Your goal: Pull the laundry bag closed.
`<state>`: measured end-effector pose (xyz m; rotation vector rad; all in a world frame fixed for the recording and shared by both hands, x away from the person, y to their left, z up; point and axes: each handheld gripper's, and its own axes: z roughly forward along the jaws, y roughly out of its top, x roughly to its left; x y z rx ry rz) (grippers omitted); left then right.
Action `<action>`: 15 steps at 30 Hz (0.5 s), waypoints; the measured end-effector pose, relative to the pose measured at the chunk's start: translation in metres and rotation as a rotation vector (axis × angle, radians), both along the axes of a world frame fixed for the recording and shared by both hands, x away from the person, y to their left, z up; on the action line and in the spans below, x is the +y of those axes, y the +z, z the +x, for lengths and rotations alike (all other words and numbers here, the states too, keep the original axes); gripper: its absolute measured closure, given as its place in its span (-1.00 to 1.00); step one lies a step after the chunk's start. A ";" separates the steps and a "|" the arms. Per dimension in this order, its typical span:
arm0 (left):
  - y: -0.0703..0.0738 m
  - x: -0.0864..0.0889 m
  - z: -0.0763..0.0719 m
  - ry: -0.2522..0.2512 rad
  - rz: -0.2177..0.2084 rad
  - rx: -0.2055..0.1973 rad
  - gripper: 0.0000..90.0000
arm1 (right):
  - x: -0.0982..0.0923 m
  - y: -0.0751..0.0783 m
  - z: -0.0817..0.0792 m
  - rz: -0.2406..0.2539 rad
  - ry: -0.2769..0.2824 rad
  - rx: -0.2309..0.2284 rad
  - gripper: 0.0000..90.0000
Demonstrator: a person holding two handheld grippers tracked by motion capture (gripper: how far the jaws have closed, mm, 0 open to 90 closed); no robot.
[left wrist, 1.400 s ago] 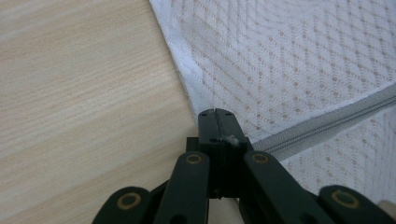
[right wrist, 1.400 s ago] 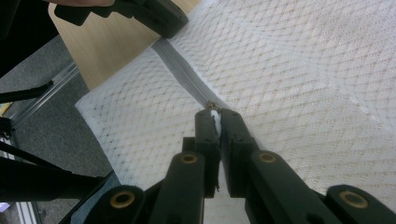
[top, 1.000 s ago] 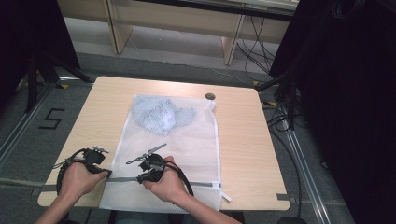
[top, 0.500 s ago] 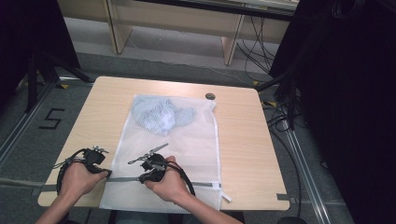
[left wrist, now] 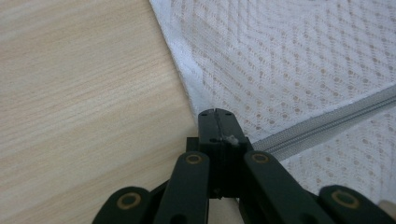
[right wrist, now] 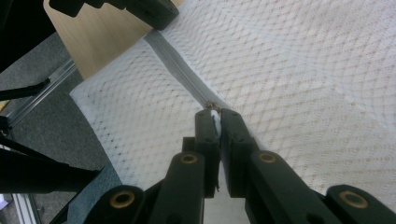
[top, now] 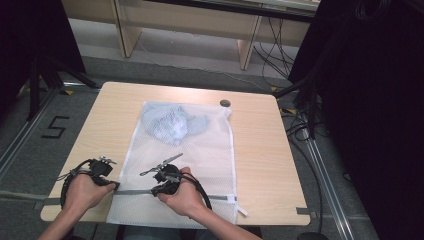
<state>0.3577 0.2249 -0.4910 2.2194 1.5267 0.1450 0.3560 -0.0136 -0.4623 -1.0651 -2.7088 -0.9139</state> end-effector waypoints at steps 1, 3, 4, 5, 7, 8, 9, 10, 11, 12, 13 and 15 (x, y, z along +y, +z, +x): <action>0.000 0.000 0.000 0.000 0.000 0.000 1.00 | 0.000 0.000 0.000 0.000 0.000 0.000 0.94; 0.000 0.000 0.000 0.001 -0.001 0.001 1.00 | -0.001 -0.001 0.001 0.000 0.001 -0.005 0.94; 0.000 0.000 0.000 0.000 -0.001 0.000 1.00 | -0.002 0.000 0.001 0.001 -0.002 0.000 0.94; 0.000 0.000 0.000 0.001 -0.001 0.002 1.00 | -0.003 0.000 0.001 0.001 0.000 0.002 0.94; 0.000 0.000 0.000 0.003 -0.001 0.001 1.00 | -0.003 0.000 0.001 -0.003 0.001 -0.003 0.94; 0.000 0.000 0.000 0.003 -0.001 0.001 1.00 | -0.003 0.000 0.001 -0.003 0.001 -0.003 0.94; 0.000 0.000 0.000 0.001 0.000 0.001 1.00 | -0.004 0.000 0.001 -0.003 0.000 -0.004 0.94; 0.000 0.000 0.000 0.001 0.000 0.001 1.00 | -0.004 0.000 0.001 -0.003 0.000 -0.004 0.94; 0.000 0.000 0.000 0.001 0.000 0.002 1.00 | -0.004 0.000 0.001 -0.001 0.005 -0.007 0.94; 0.000 0.000 0.000 0.000 0.001 0.004 1.00 | -0.004 0.001 0.001 -0.001 0.000 -0.005 0.94; 0.000 0.000 0.000 0.002 0.000 0.004 1.00 | -0.005 0.001 0.001 0.001 0.002 -0.003 0.94; 0.000 0.000 0.000 0.002 0.000 0.005 1.00 | -0.005 0.000 0.001 -0.001 -0.003 0.000 0.94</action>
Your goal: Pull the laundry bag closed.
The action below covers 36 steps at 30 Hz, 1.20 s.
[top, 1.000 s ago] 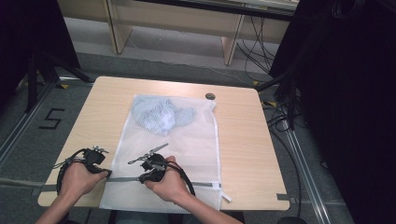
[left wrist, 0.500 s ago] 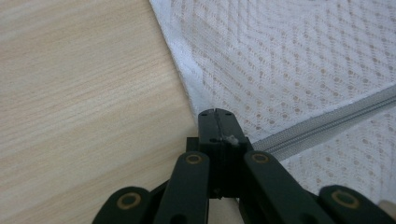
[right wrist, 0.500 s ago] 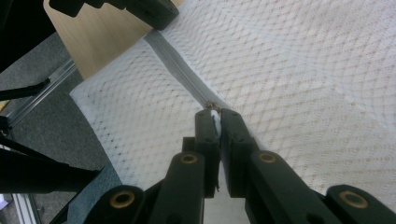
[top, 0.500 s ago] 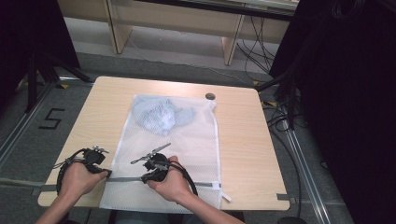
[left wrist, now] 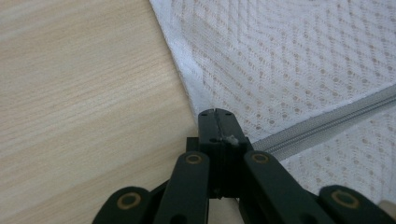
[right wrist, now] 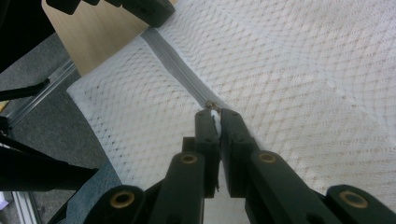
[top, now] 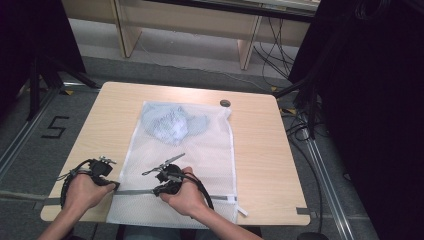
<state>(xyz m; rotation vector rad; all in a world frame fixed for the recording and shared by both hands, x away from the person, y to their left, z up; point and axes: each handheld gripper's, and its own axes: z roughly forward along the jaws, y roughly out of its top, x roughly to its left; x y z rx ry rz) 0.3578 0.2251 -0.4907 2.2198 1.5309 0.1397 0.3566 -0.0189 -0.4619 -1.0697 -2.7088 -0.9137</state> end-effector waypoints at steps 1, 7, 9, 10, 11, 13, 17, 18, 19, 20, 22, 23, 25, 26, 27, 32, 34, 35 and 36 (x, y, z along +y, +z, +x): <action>0.000 0.000 0.000 0.000 0.000 0.000 1.00 | 0.000 0.000 0.000 0.000 0.000 0.000 0.94; 0.000 0.000 0.000 0.000 0.000 -0.006 1.00 | -0.002 0.000 0.000 0.002 -0.004 -0.002 0.94; 0.000 0.000 0.000 -0.001 0.000 -0.006 1.00 | -0.004 0.001 -0.001 0.001 -0.005 0.006 0.94; 0.000 0.000 0.000 -0.001 0.000 -0.006 1.00 | -0.004 0.000 0.000 -0.001 -0.005 -0.001 0.94; 0.000 0.000 0.000 0.001 -0.001 -0.005 1.00 | -0.005 0.000 -0.001 -0.003 -0.010 0.001 0.94; 0.000 0.000 0.000 0.000 0.001 -0.005 1.00 | -0.005 0.000 0.000 -0.002 -0.008 0.001 0.94; 0.000 0.000 0.000 0.000 0.000 -0.005 1.00 | -0.007 0.001 0.000 -0.005 -0.011 0.002 0.94; 0.000 0.000 0.000 0.000 0.000 -0.005 1.00 | -0.007 0.001 0.000 -0.005 -0.011 0.002 0.94; 0.000 0.000 0.000 0.002 -0.001 -0.005 1.00 | -0.008 0.001 -0.001 -0.001 -0.010 0.003 0.94; 0.000 0.000 0.000 0.001 -0.001 -0.005 1.00 | -0.008 0.001 -0.001 -0.003 -0.010 0.006 0.94; 0.000 0.000 0.000 0.001 -0.001 -0.005 1.00 | -0.008 0.001 0.000 -0.002 -0.011 0.004 0.94; -0.001 0.000 0.000 0.005 -0.004 -0.007 1.00 | -0.009 0.001 0.000 -0.004 -0.009 0.003 0.94; 0.000 0.000 0.000 0.000 0.000 -0.005 1.00 | -0.010 0.002 -0.001 0.001 -0.010 0.007 0.94; 0.000 0.000 0.000 0.001 -0.001 -0.005 1.00 | -0.011 0.002 -0.001 -0.001 -0.012 0.004 0.94; 0.000 0.000 0.000 0.001 -0.001 -0.005 1.00 | -0.011 0.002 -0.001 -0.001 -0.012 0.004 0.94; 0.000 0.000 0.000 -0.002 0.001 -0.006 1.00 | -0.014 0.002 0.000 -0.004 -0.016 0.002 0.93; 0.000 0.000 0.000 -0.002 0.001 -0.007 1.00 | -0.015 0.002 0.000 -0.005 -0.021 0.006 0.94; 0.000 0.000 0.000 -0.002 0.001 -0.006 1.00 | -0.016 0.002 0.001 -0.010 -0.015 -0.001 0.94; 0.000 0.000 0.000 -0.003 0.001 -0.007 1.00 | -0.016 0.002 0.001 -0.010 -0.015 -0.001 0.94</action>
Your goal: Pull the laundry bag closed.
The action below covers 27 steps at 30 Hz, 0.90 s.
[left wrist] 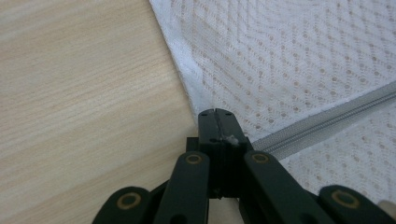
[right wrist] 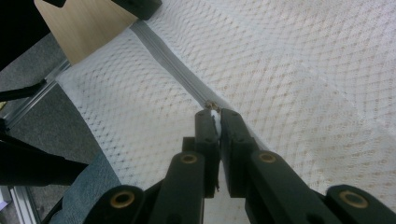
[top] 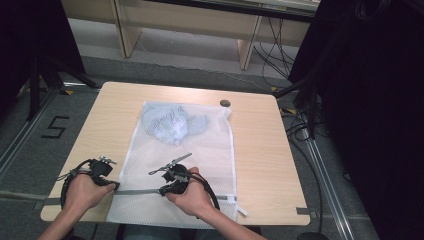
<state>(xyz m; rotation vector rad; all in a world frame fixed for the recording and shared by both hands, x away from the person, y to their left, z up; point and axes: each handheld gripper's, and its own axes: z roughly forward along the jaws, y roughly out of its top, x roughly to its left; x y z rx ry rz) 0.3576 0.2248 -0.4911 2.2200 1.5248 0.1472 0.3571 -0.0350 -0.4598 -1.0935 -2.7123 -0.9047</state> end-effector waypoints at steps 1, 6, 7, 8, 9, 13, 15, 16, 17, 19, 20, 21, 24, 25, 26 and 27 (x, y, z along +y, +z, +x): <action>0.000 0.000 0.000 0.000 -0.001 0.000 1.00 | 0.000 0.000 0.000 0.004 -0.002 0.008 0.93; 0.000 0.000 0.000 0.001 0.000 0.000 1.00 | -0.003 0.001 0.000 0.002 -0.008 0.006 0.94; 0.000 0.000 0.000 0.001 0.000 0.000 1.00 | -0.003 0.001 0.000 0.002 -0.008 0.006 0.94; 0.000 0.000 0.000 0.001 0.000 0.000 1.00 | -0.003 0.001 0.000 0.002 -0.004 0.000 0.93; 0.000 0.000 0.000 -0.002 0.002 0.001 1.00 | -0.004 0.001 0.000 -0.003 -0.014 0.005 0.93; 0.000 0.000 0.000 0.000 -0.001 -0.001 1.00 | -0.006 0.002 0.000 -0.003 -0.011 0.002 0.93; 0.000 0.000 0.000 -0.006 0.001 -0.001 1.00 | -0.007 0.003 0.000 0.002 -0.012 0.007 0.93; 0.000 0.000 0.000 -0.004 0.002 0.002 1.00 | -0.008 0.003 0.000 -0.003 -0.018 0.007 0.93; 0.000 0.000 0.000 -0.004 0.002 0.002 1.00 | -0.008 0.003 0.001 0.000 -0.018 0.010 0.93; 0.000 0.000 0.000 -0.003 0.003 0.002 1.00 | -0.009 0.003 0.001 0.002 -0.009 0.002 0.93; 0.000 0.000 0.000 -0.002 0.003 0.003 1.00 | -0.010 0.004 0.001 0.003 -0.018 0.011 0.93; 0.000 0.000 0.000 -0.003 0.003 0.002 1.00 | -0.010 0.004 0.001 0.000 -0.017 0.010 0.93; 0.000 0.000 0.000 -0.001 0.003 0.000 1.00 | -0.012 0.004 0.001 0.000 -0.020 0.013 0.93; 0.000 0.000 0.000 -0.002 0.003 0.002 1.00 | -0.012 0.004 0.001 0.000 -0.020 0.013 0.93; 0.000 0.000 0.000 -0.002 0.003 0.002 1.00 | -0.013 0.005 0.000 -0.006 -0.020 0.008 0.93; 0.000 0.000 0.000 -0.002 0.003 0.002 1.00 | -0.013 0.005 0.000 -0.006 -0.020 0.008 0.93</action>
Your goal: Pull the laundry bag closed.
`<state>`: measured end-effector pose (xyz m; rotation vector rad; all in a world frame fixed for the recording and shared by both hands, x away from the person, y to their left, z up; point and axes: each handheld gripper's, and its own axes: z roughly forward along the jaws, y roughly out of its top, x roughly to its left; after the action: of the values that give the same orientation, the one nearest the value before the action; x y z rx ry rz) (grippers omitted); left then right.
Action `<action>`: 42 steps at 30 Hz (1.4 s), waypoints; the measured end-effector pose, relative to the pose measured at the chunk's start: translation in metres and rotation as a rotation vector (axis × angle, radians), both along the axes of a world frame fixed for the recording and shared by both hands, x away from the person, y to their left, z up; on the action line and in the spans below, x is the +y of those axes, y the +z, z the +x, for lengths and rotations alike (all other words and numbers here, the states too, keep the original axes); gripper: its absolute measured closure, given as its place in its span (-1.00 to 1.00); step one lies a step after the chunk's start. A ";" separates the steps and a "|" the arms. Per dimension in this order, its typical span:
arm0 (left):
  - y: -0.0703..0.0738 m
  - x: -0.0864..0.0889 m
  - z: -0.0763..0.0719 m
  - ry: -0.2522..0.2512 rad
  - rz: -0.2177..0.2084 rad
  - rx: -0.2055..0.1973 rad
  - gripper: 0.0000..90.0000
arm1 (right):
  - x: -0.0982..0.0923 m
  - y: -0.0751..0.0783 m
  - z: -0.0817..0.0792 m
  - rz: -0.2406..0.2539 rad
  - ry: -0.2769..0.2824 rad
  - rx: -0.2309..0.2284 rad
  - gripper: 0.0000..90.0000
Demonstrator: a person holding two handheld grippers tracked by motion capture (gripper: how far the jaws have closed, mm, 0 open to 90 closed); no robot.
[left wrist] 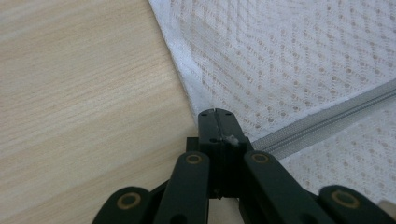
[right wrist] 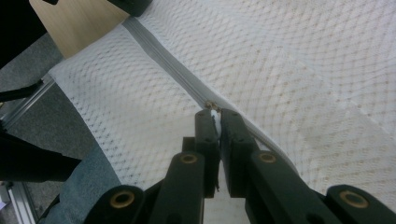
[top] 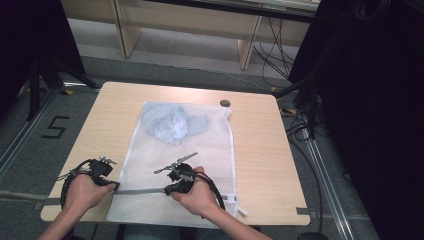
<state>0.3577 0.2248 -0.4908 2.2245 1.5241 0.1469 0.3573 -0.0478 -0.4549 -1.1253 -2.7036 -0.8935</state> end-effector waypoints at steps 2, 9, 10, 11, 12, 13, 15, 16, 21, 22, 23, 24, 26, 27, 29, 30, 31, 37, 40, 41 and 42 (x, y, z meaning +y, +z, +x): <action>0.000 0.000 0.000 -0.003 0.002 0.002 1.00 | -0.003 0.001 0.000 0.001 0.000 -0.003 0.93; 0.000 0.000 0.000 0.001 0.000 0.001 1.00 | -0.004 0.003 -0.002 -0.007 -0.025 0.026 0.93; 0.000 0.000 0.000 -0.004 0.000 0.001 1.00 | -0.004 0.003 -0.002 -0.007 -0.024 0.026 0.94; 0.000 0.000 0.000 0.004 -0.003 -0.002 1.00 | -0.004 0.003 -0.002 -0.006 -0.024 0.028 0.93; 0.000 0.000 0.000 0.004 -0.003 -0.002 1.00 | -0.005 0.001 0.002 0.007 0.020 -0.015 0.93; 0.000 0.000 0.000 0.001 -0.002 -0.002 1.00 | -0.005 0.001 0.002 0.007 0.020 -0.015 0.93; 0.000 0.000 0.000 0.003 -0.001 0.002 1.00 | -0.006 0.003 -0.001 -0.009 -0.017 0.009 0.93; 0.000 0.000 0.000 0.002 -0.001 0.002 1.00 | -0.007 0.003 0.000 -0.006 -0.013 0.001 0.93; 0.000 0.000 0.000 0.001 0.000 0.004 1.00 | -0.010 0.003 0.001 -0.003 -0.007 -0.004 0.93; 0.000 0.000 0.000 0.002 -0.001 0.002 1.00 | -0.010 0.004 0.000 -0.003 -0.009 0.003 0.93; 0.000 0.000 0.000 0.002 0.000 0.001 1.00 | -0.011 0.004 0.001 -0.001 0.000 -0.007 0.94; 0.000 0.000 0.000 0.000 0.000 0.001 1.00 | -0.010 0.004 -0.001 0.000 -0.012 0.006 0.93; 0.000 0.000 0.000 0.003 -0.002 0.001 1.00 | -0.010 0.004 -0.001 0.000 -0.012 0.006 0.93; 0.000 0.000 0.000 0.003 -0.001 0.002 1.00 | -0.011 0.004 -0.001 -0.006 -0.012 0.003 0.93; 0.000 0.000 0.000 -0.003 -0.003 -0.002 1.00 | -0.012 0.004 0.000 -0.007 -0.013 0.001 0.93; 0.000 0.000 0.000 0.000 0.000 0.002 1.00 | -0.013 0.003 0.001 -0.007 -0.009 -0.002 0.94; 0.000 0.000 0.000 -0.002 0.003 0.002 1.00 | -0.014 0.004 0.000 -0.012 -0.020 0.005 0.93; 0.000 0.000 0.000 -0.003 0.005 0.004 1.00 | -0.018 0.004 0.000 -0.002 -0.020 0.007 0.93; 0.000 0.000 0.000 0.002 0.000 0.001 1.00 | -0.019 0.004 0.000 -0.001 -0.015 0.004 0.93; 0.000 0.000 0.000 0.000 0.000 0.001 1.00 | -0.020 0.004 0.000 -0.007 -0.017 0.001 0.93; 0.000 0.000 0.000 -0.001 0.001 -0.001 1.00 | -0.020 0.004 0.000 -0.006 -0.026 0.008 0.93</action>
<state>0.3577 0.2247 -0.4909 2.2255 1.5234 0.1483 0.3568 -0.0681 -0.4506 -1.1660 -2.6931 -0.8827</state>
